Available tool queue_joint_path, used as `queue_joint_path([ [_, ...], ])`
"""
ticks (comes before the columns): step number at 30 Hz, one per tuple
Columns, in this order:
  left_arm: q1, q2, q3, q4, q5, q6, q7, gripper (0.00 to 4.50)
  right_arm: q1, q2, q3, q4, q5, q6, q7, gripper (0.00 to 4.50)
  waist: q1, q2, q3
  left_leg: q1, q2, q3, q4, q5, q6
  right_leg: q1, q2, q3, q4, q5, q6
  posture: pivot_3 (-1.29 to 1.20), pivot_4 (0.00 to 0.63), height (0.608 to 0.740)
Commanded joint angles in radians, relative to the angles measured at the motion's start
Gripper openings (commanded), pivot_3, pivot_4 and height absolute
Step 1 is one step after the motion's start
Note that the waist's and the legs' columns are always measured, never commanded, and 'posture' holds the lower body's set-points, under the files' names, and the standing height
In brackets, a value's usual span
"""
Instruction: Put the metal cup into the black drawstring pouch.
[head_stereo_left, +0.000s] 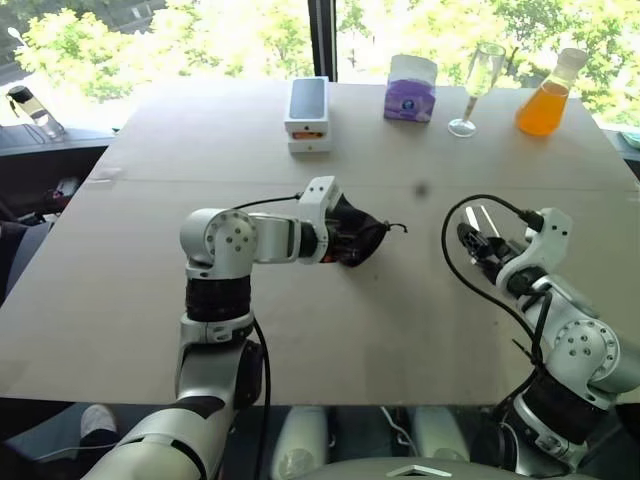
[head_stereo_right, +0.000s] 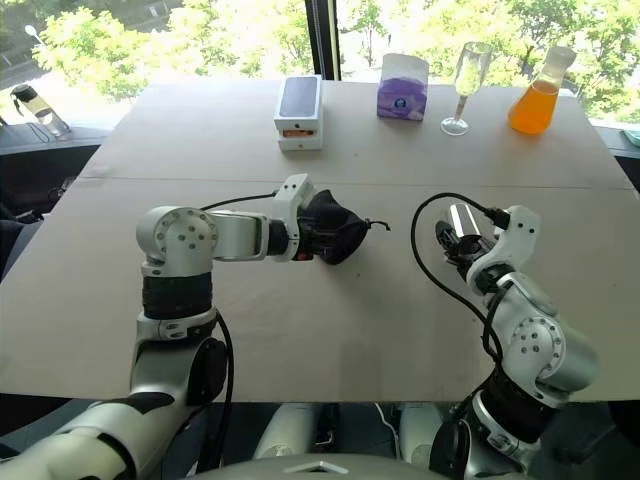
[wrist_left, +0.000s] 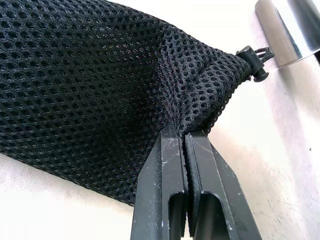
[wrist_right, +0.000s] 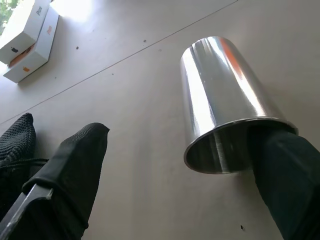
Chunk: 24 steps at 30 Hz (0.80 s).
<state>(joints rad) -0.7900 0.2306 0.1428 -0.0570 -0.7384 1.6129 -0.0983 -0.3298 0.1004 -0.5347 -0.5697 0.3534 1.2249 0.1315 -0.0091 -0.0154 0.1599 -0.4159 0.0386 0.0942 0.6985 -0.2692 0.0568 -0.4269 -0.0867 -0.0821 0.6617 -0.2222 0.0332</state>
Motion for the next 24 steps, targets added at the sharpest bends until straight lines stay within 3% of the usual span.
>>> queue_joint_path([
  [1, -0.007, 0.003, -0.001, -0.017, -0.035, 0.001, 0.018, 0.0, 0.008, -0.015, 0.044, 0.037, 0.006, -0.127, -0.002, 2.85, -0.003, 0.0, 0.0, 0.0, 0.0, 0.0, 0.0, 0.0, 0.0, 0.0, 0.0, 0.0, 0.0, 0.0, 0.0, 0.0, 0.15, 0.737],
  [3, -0.011, 0.0, 0.0, -0.013, -0.041, 0.001, 0.027, 0.0, 0.015, -0.025, 0.062, 0.063, 0.018, -0.175, 0.008, 1.69, -0.005, 0.0, 0.0, 0.0, 0.0, 0.0, 0.0, 0.0, 0.0, 0.0, 0.0, 0.0, 0.0, 0.0, 0.0, 0.0, 0.15, 0.737],
  [7, -0.017, -0.005, 0.002, -0.005, -0.045, 0.001, 0.037, 0.0, 0.032, -0.061, 0.074, 0.049, 0.075, -0.188, 0.035, 0.17, -0.004, 0.0, 0.0, 0.0, 0.0, 0.0, -0.001, 0.0, 0.0, 0.0, 0.0, 0.0, 0.0, 0.0, 0.0, 0.0, 0.15, 0.737],
  [8, -0.022, -0.012, 0.007, 0.004, -0.044, 0.001, 0.039, 0.0, 0.056, -0.114, 0.105, 0.001, 0.121, -0.166, 0.104, 0.04, -0.004, 0.0, 0.0, 0.0, 0.0, 0.0, -0.001, 0.0, 0.0, 0.0, 0.0, 0.0, 0.0, 0.0, 0.0, 0.0, 0.15, 0.737],
  [11, -0.036, -0.028, 0.014, 0.026, -0.039, 0.001, 0.045, 0.0, 0.11, -0.216, 0.159, -0.116, 0.279, -0.079, 0.235, 0.04, -0.001, 0.002, 0.001, 0.0, 0.0, 0.0, -0.001, 0.0, 0.0, 0.0, -0.001, 0.0, -0.001, 0.0, 0.0, 0.0, 0.15, 0.737],
  [17, -0.042, -0.028, 0.011, 0.04, -0.044, 0.001, 0.046, 0.0, 0.152, -0.276, 0.2, -0.212, 0.501, 0.03, 0.259, 0.04, -0.004, 0.002, 0.001, 0.001, 0.0, 0.0, -0.003, 0.0, 0.0, 0.0, 0.001, 0.0, -0.001, 0.0, 0.0, 0.0, 0.15, 0.737],
  [24, -0.04, -0.015, 0.008, 0.035, -0.076, 0.001, 0.047, 0.0, 0.19, -0.323, 0.334, -0.173, 0.474, -0.008, 0.217, 0.04, 0.001, 0.001, 0.002, 0.0, 0.0, -0.001, -0.003, 0.0, 0.0, 0.0, 0.0, 0.0, -0.003, 0.0, 0.0, 0.0, 0.15, 0.737],
])
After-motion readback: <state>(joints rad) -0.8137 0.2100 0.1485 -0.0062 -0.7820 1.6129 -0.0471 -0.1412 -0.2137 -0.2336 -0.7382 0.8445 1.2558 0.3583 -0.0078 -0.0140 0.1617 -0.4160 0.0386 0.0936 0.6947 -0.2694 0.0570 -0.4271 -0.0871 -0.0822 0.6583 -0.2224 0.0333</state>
